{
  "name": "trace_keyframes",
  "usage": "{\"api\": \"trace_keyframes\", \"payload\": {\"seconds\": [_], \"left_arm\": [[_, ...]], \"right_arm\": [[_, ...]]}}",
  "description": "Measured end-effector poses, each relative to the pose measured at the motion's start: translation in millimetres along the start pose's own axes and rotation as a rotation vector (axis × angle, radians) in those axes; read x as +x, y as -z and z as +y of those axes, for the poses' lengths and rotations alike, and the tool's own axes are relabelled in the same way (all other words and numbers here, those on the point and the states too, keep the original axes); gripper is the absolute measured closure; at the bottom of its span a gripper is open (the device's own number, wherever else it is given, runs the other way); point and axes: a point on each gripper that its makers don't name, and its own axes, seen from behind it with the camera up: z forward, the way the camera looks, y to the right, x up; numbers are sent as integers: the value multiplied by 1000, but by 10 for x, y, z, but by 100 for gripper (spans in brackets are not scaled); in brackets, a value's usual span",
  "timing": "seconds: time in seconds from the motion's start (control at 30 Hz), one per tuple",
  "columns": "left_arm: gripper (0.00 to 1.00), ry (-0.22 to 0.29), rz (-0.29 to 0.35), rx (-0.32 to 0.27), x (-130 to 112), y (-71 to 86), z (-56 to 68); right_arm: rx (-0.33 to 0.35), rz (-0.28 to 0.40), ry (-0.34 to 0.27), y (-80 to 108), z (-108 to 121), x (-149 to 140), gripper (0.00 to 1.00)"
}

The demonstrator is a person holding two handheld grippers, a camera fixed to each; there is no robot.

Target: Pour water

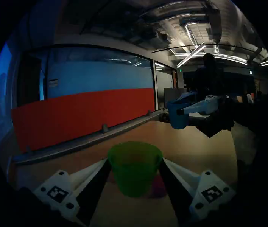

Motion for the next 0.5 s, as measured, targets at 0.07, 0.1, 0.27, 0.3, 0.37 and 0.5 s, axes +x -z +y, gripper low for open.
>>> {"api": "trace_keyframes", "payload": {"seconds": [0.07,0.1,0.27,0.3,0.37,0.5], "left_arm": [[14,2,-12,-2,-52,-12,1],[14,4,-19,-2,-82,-18,2],[14,14,-52,-7,-211,-55,-12],[14,15,-60,-7,-240,-63,-18],[14,14,-73,-8,-293,-74,-19],[14,10,-104,-14,-403,-93,-8]], "right_arm": [[4,-7,-7,-4,0,-59,8],[7,-11,-12,-7,0,-92,8],[19,-43,-6,-8,-2,-256,8],[20,-50,-4,-8,-2,-286,8],[25,-64,-2,-8,-5,-342,8],[35,-96,4,-2,-9,-474,8]]}}
